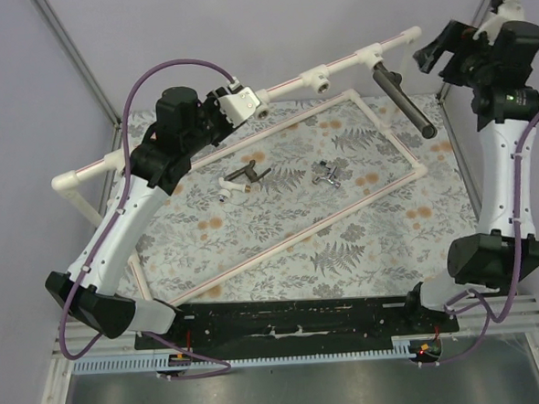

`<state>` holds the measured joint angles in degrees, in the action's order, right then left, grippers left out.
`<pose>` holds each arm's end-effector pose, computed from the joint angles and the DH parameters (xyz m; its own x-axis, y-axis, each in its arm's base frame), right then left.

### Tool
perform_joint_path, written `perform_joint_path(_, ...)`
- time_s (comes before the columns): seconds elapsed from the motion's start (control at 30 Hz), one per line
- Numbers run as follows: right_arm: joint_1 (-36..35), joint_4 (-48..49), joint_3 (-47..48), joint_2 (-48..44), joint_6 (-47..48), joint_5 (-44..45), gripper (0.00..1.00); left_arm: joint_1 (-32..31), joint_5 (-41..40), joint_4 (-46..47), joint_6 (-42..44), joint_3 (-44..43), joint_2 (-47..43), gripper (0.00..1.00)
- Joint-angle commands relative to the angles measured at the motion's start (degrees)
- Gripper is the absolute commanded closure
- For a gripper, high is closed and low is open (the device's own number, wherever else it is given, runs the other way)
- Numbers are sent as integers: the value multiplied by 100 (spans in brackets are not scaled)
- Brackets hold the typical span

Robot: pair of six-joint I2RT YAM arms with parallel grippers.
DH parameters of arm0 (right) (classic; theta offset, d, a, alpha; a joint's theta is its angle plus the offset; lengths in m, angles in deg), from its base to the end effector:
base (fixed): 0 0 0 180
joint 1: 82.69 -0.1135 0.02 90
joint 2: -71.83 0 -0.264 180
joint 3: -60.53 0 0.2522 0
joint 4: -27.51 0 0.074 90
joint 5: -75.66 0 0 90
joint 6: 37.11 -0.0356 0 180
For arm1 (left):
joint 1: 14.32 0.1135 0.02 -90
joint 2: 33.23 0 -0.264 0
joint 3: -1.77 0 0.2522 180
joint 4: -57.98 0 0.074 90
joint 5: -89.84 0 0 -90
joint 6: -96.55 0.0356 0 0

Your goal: Install the water faucets

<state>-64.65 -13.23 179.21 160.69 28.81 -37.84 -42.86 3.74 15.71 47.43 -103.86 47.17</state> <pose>0.3260 -0.0913 0.4827 -0.2005 0.4588 -0.8656 -0.0071 0.8829 0.4696 0.2701 -0.1497 0.4492 0.1547 0.6591 -0.7359 0.5721 0.5475 0.6107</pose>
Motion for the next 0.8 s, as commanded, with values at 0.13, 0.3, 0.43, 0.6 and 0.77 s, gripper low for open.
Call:
perform_joint_path(0.13, -2256, -2118, 1021, -105, 3363, 2946, 5, -56, -197, -1165, -801, 205, 274, 94)
perform_joint_path(0.3, -3516, -2039, 1109, 8, 4032, 4668, 10, -73, -214, -1165, -810, 187, 310, 94)
perform_joint_path(0.43, -4053, -2039, 1276, 272, 4551, 5592, 10, -73, -214, -1165, -801, 187, 283, 94)
perform_joint_path(0.6, -4318, -1653, 1101, 544, 5333, 6752, 10, -73, -232, -1157, -784, 214, 257, 94)
perform_joint_path(0.77, -4327, -1319, 1012, 650, 5870, 7176, 12, -73, -241, -1165, -775, 240, 231, 94)
